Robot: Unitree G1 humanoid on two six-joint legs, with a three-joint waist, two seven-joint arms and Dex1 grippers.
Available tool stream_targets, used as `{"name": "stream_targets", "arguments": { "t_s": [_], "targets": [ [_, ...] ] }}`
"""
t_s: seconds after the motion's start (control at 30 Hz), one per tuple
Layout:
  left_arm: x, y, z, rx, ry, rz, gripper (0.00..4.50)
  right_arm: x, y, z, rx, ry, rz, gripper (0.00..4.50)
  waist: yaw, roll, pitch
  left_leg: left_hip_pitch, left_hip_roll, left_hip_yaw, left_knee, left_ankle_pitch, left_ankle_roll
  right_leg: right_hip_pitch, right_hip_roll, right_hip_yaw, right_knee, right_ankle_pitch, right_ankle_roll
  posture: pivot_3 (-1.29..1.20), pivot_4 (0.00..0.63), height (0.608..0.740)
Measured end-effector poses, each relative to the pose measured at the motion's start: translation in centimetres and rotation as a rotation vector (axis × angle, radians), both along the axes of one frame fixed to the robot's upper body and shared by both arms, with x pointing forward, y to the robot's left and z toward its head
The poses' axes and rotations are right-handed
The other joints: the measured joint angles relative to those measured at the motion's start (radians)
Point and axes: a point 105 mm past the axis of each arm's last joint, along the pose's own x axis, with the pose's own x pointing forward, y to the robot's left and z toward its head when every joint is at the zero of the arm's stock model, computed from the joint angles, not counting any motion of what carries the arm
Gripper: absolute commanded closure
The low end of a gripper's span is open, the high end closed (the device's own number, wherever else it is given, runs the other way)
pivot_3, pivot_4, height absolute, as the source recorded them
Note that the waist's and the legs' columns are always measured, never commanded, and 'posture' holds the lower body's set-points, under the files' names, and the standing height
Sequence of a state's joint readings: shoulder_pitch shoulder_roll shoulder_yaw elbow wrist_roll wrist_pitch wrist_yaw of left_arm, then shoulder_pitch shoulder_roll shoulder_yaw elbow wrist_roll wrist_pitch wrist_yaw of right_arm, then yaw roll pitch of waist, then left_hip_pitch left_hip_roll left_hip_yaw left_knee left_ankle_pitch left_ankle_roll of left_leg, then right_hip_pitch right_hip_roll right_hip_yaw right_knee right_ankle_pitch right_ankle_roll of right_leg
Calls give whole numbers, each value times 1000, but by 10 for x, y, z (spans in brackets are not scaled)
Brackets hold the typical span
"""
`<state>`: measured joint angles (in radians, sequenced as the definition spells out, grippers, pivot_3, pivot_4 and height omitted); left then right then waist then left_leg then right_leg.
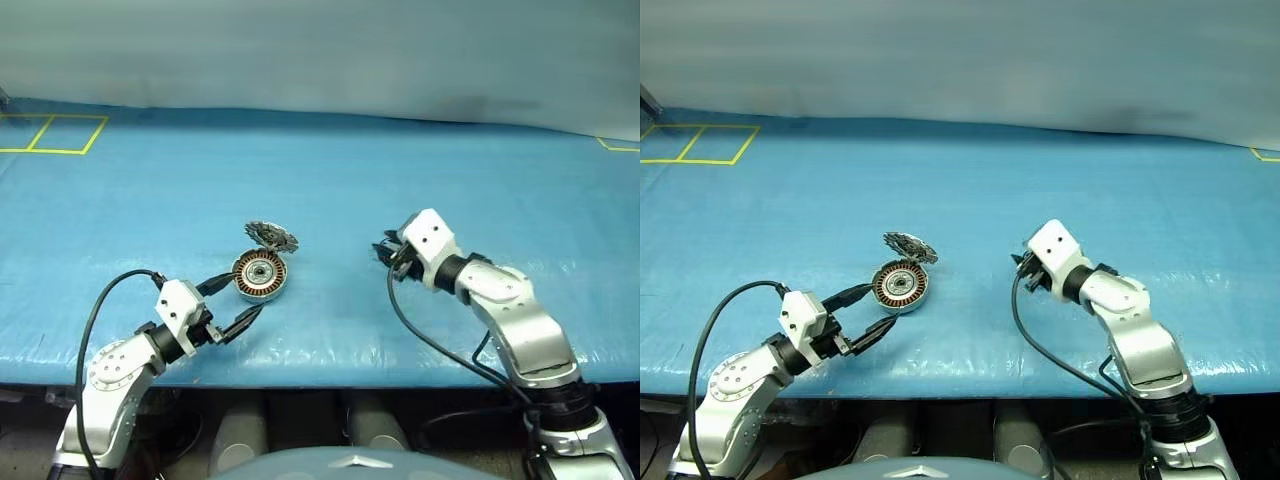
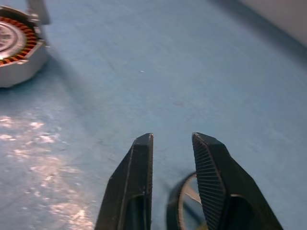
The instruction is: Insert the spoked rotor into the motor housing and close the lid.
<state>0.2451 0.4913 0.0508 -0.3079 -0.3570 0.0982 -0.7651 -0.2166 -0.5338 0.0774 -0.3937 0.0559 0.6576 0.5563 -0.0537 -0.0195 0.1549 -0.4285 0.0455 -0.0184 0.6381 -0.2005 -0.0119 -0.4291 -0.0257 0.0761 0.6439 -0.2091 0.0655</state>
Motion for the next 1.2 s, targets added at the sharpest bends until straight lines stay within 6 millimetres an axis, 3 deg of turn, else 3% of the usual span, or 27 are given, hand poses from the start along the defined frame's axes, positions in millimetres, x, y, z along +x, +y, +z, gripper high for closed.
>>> {"name": "stream_targets", "arguments": {
  "t_s": [0.1, 0.3, 0.6, 0.93, 1.2],
  "targets": [
    [1, 0, 1, 0, -3, -1, 461, 14, -18, -6, -28, 15, -92, 2621, 2, 0, 0, 0, 0, 0, 0, 0, 0, 0, 0, 0, 0, 0, 0, 0, 150, 740],
    [-2, 1, -2, 0, 9, 5, 461, 21, -37, -31, -40, 96, -191, 2621, 5, 0, 0, -1, 0, 0, -1, 0, 0, 0, 0, 0, 0, 0, 0, 0, 150, 740],
    [-4, 4, -5, 3, 20, 19, 461, 7, -48, -36, -41, 106, -246, 2621, 12, 0, 0, 0, 0, 0, 1, 0, 0, 1, 0, 0, 0, 0, 0, 0, 150, 740],
    [1, 2, -1, 3, 6, 8, 461, -11, -42, -43, 52, 164, -266, 2621, 16, 0, 0, 0, 0, 0, 2, 0, 0, 1, 0, 0, 0, 0, 0, 0, 150, 740],
    [2, 3, -3, 6, 11, 10, 461, -13, -42, -44, 98, 182, -283, 2621, 16, 0, 0, -1, 0, 0, 2, 0, 0, 1, 0, 0, 0, 0, 0, 0, 150, 740]
  ]
}}
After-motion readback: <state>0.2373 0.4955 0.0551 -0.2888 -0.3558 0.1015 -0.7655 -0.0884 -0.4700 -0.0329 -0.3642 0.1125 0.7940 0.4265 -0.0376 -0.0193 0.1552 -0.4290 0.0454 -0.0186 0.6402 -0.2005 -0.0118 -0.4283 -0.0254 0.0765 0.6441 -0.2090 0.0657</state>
